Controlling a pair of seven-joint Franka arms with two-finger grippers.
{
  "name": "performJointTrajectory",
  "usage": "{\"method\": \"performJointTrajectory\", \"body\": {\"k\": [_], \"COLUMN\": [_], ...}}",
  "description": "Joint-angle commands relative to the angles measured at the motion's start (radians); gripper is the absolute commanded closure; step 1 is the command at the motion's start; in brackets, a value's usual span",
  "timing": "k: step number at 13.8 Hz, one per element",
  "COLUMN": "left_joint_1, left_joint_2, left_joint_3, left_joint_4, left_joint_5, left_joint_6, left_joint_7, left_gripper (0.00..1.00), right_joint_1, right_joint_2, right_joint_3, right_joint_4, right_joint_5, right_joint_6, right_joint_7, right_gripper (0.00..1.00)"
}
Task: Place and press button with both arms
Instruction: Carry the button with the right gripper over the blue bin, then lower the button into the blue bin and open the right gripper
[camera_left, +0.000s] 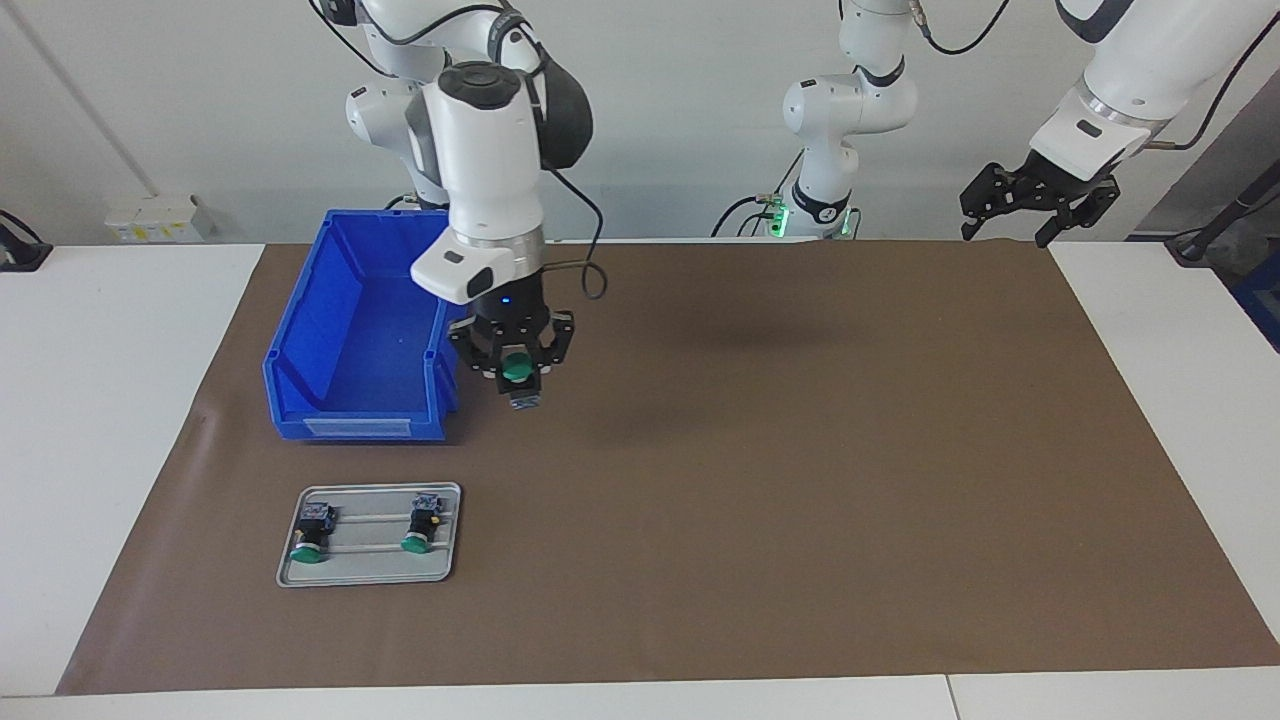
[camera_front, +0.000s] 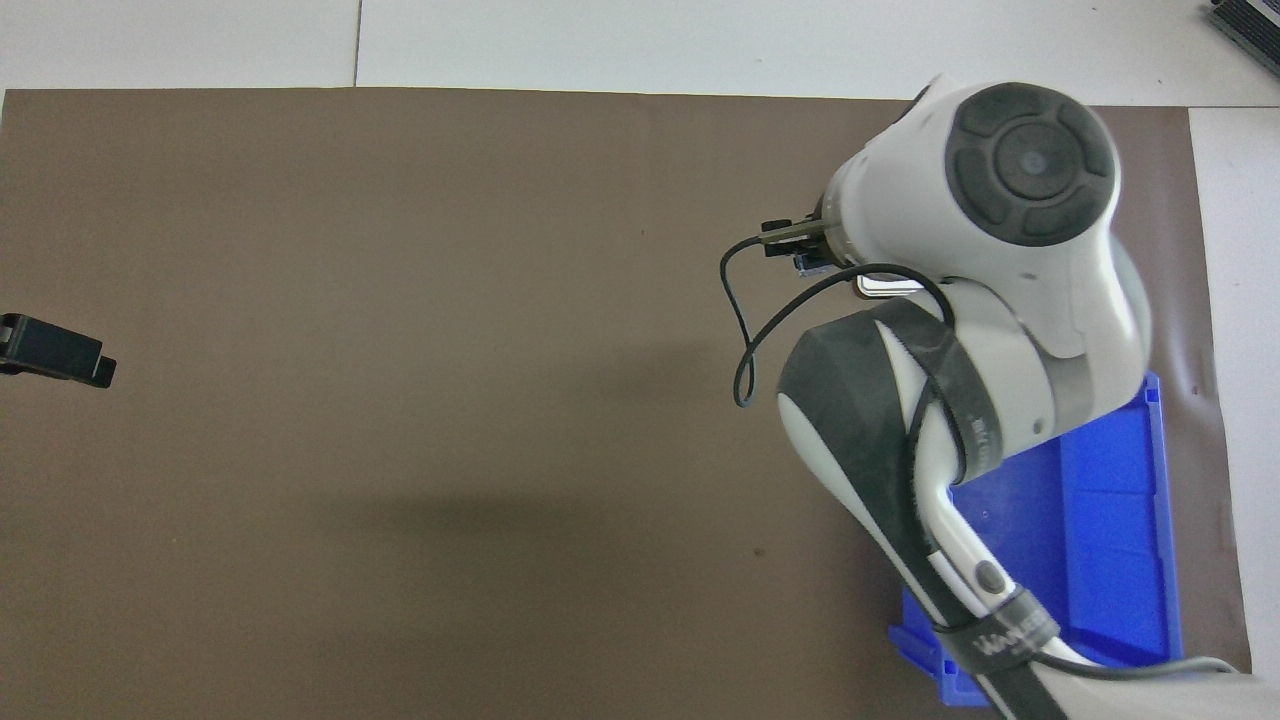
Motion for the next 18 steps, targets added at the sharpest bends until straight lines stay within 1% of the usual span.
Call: {"method": "performJointTrajectory", "body": {"k": [1, 5, 6, 10, 12, 15, 16, 18], "left_joint_1": [0.001, 0.001, 0.001, 0.001, 0.001, 0.001, 0.001, 0.001], "left_joint_2": [-0.028, -0.027, -0.026, -0.027, -0.026, -0.026, -0.026, -0.026], "left_joint_3": [-0.002, -0.002, -0.002, -0.002, -0.002, -0.002, -0.002, -0.002], "left_joint_4": [-0.027, -0.027, -0.027, -0.027, -0.027, -0.027, -0.027, -0.027], "left_joint_5": [0.018, 0.018, 0.018, 0.018, 0.018, 0.018, 0.018, 0.018], "left_joint_6": [-0.002, -0.002, -0.002, -0.002, -0.002, -0.002, -0.002, -0.004], "left_joint_7": [-0.008, -0.008, -0.008, -0.008, -0.008, -0.008, -0.008, -0.008], "left_gripper": [0.0, 0.0, 0.0, 0.0, 0.0, 0.0, 0.0, 0.0], "right_joint_1": [-0.12, -0.228, -0.249, -0.31, -0.344, -0.393, -0.393, -0.39], "right_joint_2": [-0.105, -0.163, -0.188, -0.263, -0.289, -0.275, -0.26, -0.222], "right_joint_3": [0.019, 0.019, 0.019, 0.019, 0.019, 0.019, 0.019, 0.019], "right_joint_4": [-0.158, -0.282, -0.336, -0.498, -0.575, -0.655, -0.664, -0.664], "right_joint_5": [0.027, 0.028, 0.028, 0.03, 0.03, 0.03, 0.045, 0.102], "right_joint_6": [0.015, -0.002, 0.006, 0.061, 0.136, 0.306, 0.347, 0.392], "right_joint_7": [-0.171, -0.323, -0.343, -0.382, -0.434, -0.472, -0.471, -0.472], "right_gripper": [1.0, 1.0, 1.0, 1.0, 1.0, 1.0, 1.0, 1.0]}}
